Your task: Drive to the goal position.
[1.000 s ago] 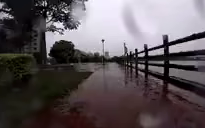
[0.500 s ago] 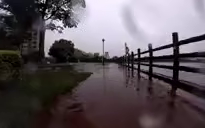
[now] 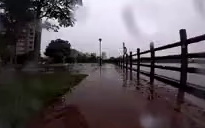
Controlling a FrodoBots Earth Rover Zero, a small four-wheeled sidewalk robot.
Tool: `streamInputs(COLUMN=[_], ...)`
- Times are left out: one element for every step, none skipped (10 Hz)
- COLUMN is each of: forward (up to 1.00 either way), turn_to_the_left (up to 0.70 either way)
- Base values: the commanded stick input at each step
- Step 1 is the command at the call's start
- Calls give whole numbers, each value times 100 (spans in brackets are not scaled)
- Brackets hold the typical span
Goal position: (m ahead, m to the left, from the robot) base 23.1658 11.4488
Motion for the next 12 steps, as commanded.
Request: streamInputs(forward=[100,100,100,100,100,100,100,100,100,100,100,100], turn_to_the_left=[0,0,0,0,0,-3,-1,0,0,0,-13,-23])
